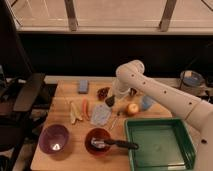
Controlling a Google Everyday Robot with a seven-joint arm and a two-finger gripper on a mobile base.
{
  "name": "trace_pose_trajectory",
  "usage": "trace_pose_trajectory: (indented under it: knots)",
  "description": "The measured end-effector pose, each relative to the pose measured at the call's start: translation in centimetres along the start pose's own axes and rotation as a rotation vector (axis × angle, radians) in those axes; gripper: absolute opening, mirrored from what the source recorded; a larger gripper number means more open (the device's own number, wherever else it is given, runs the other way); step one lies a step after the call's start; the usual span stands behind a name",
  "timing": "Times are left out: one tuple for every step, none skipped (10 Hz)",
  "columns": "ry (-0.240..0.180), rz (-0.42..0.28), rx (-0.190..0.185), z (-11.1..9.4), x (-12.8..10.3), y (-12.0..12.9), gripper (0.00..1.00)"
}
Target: Place eraser in table surface
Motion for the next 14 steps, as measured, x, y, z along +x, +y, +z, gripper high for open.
trace_pose_trajectory:
  knots:
    - [-0.004,0.013,-0.021,1.1,0.4,-0.5,0.0]
    - [-0.005,0.02,-0.029,1.7,0.5,-0.8,0.02]
    - [-0.002,0.027,-0.039,2.4,0.8,-1.1,0.09]
    - [0.0,0.034,-0.043,3.0,0.8,-1.5,0.19]
    - [0.002,0.049,-0.042,3.2,1.1,-1.9,0.31]
    - [0.005,0.068,-0.042,3.4,1.6,-2.2,0.41]
    - [0.004,0.094,-0.037,3.6,2.2,-2.8,0.52]
    - [-0.005,0.127,-0.026,3.6,2.8,-3.2,0.6]
    - [-0.019,0.174,-0.01,3.4,3.6,-3.4,0.64]
    - [-0.026,0.195,-0.002,3.2,4.0,-3.5,0.64]
    - [-0.028,0.193,-0.002,3.3,3.8,-3.6,0.64]
    - [-0.028,0.192,-0.002,3.4,3.7,-3.6,0.64]
    - [-0.028,0.193,-0.001,3.3,3.8,-3.6,0.64]
    - [-0.028,0.195,-0.001,3.3,3.9,-3.5,0.64]
